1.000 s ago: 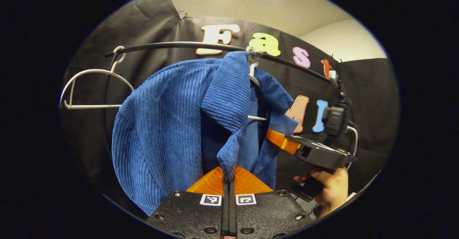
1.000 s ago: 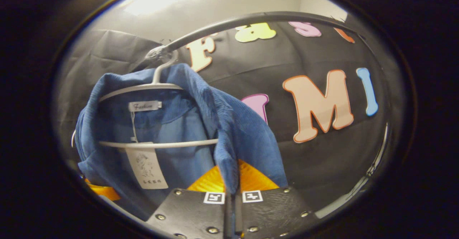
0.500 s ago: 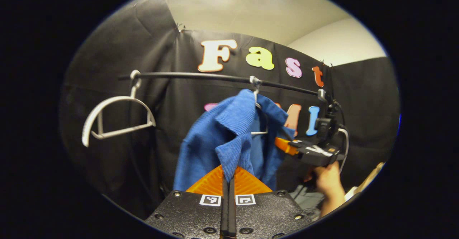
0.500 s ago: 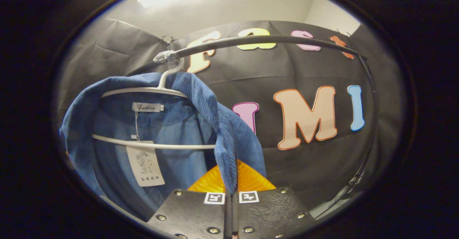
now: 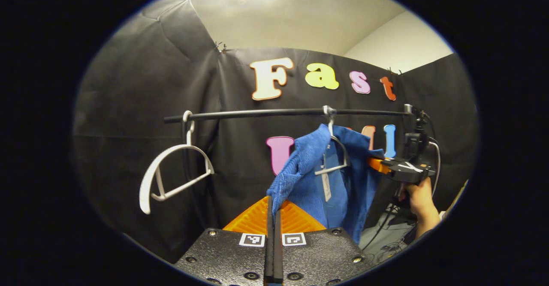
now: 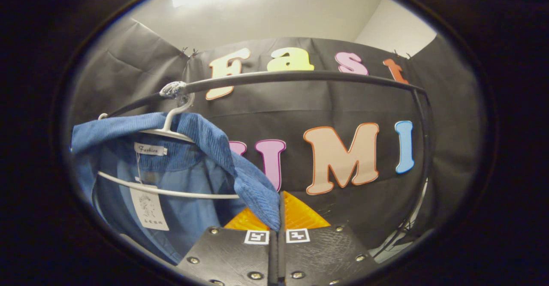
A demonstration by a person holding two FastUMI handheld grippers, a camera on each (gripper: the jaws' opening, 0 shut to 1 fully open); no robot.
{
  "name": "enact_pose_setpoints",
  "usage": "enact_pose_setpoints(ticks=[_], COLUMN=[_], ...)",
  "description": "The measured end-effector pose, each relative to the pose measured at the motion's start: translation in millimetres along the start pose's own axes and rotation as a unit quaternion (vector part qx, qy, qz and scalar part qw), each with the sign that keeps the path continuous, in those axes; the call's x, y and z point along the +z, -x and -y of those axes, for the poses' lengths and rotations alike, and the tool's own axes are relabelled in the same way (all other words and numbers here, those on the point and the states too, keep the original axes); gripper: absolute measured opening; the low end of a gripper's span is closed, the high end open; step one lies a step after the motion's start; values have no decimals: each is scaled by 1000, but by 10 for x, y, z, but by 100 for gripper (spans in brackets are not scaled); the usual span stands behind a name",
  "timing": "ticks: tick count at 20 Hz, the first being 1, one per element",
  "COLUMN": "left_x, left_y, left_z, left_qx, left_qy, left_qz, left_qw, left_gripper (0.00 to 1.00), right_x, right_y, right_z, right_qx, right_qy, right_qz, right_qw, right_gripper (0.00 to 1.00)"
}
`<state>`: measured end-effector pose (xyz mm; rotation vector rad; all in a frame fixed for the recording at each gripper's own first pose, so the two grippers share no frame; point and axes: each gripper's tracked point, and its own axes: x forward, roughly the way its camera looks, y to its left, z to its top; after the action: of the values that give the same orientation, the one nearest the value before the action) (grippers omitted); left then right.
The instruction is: Grasp the clothes on the hanger with both hands and then place them into the laundry hamper below.
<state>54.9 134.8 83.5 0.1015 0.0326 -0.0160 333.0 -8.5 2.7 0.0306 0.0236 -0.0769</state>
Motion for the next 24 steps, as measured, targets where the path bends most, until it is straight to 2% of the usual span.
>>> enact_pose_setpoints(ticks=[2,3,4,5,10,14,17,20,24], left_x=[154,240,355,456,976,1053,1048,1110,1136], left_y=[-68,-102,-137,-178,-277,-479,-658,-859,-1075], left_z=[-124,-178,-238,-302,-506,-556,-605,-708,-673], left_qx=[15,25,38,52,113,131,136,152,140], left_qy=[-8,-20,-35,-52,-116,-150,-144,-149,-179], left_qz=[9,18,30,40,92,100,100,105,110], left_qw=[1000,999,998,996,983,975,975,971,968], left_gripper=[0,3,1,2,0,0,1,0,2], right_x=[24,25,12,20,116,152,183,258,200], right_y=[-93,-148,-195,-260,-544,-788,-946,-1150,-1427], right_z=[-34,-34,-23,-34,55,146,179,132,178], right_qx=[-2,-6,-6,-7,-30,-41,-45,-34,-13], right_qy=[-6,-7,-10,-13,-12,-22,-24,-34,-11], right_qz=[7,9,10,11,38,54,69,85,86], right_qw=[1000,1000,1000,1000,999,997,996,995,996], right_gripper=[0,4,0,0,0,0,0,0,0])
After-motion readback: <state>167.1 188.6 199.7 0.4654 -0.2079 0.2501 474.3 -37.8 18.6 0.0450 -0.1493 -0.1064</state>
